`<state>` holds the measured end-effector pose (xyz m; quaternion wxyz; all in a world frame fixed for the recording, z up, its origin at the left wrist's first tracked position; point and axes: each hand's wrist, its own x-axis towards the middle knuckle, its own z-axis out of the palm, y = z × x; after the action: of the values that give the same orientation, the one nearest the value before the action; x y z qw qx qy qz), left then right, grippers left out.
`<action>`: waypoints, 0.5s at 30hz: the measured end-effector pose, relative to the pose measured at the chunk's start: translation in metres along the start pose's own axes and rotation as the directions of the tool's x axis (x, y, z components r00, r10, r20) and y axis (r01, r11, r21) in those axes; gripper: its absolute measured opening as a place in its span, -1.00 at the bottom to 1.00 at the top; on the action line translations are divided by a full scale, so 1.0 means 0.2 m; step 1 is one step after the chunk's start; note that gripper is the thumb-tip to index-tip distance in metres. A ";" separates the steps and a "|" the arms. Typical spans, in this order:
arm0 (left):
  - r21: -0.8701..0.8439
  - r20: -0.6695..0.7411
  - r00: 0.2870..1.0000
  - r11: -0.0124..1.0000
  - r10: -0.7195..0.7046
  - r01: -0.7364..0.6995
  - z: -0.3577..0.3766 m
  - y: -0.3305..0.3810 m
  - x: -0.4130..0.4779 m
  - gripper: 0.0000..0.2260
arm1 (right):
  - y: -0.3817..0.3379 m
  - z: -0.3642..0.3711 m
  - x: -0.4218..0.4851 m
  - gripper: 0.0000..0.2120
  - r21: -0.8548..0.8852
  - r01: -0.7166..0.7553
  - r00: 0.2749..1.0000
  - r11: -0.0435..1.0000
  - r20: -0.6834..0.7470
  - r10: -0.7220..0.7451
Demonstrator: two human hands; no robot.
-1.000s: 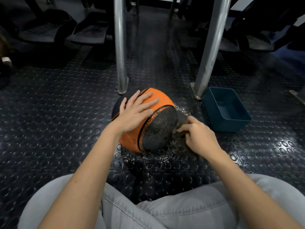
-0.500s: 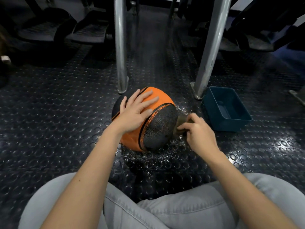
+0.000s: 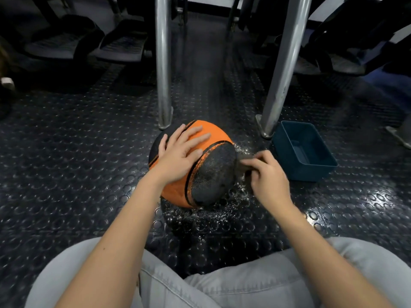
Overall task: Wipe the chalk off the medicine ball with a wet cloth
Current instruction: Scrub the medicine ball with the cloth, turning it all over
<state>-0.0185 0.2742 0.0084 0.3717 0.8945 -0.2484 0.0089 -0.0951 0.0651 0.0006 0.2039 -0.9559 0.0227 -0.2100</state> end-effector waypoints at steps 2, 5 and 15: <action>0.011 -0.025 1.000 1.000 -0.011 0.012 0.01 -0.01 0.00 -0.72 | -0.15 0.01 -0.02 -0.66 0.143 0.230 0.968 0.963 -0.130 -0.212; 0.009 -0.028 1.000 1.000 -0.010 0.011 0.01 0.00 0.00 -0.71 | -0.22 0.11 -0.07 -0.68 0.112 0.418 0.906 0.902 -0.129 -0.403; -0.014 -0.076 0.997 1.000 0.017 -0.018 0.04 0.02 -0.01 -0.69 | -0.09 0.06 -0.03 -0.68 0.231 0.002 0.985 0.973 -0.166 0.038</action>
<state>-0.0242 0.2677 0.0054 0.3873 0.8886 -0.2419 0.0441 -0.0967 0.0863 -0.0038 0.3127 -0.9043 0.0241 -0.2896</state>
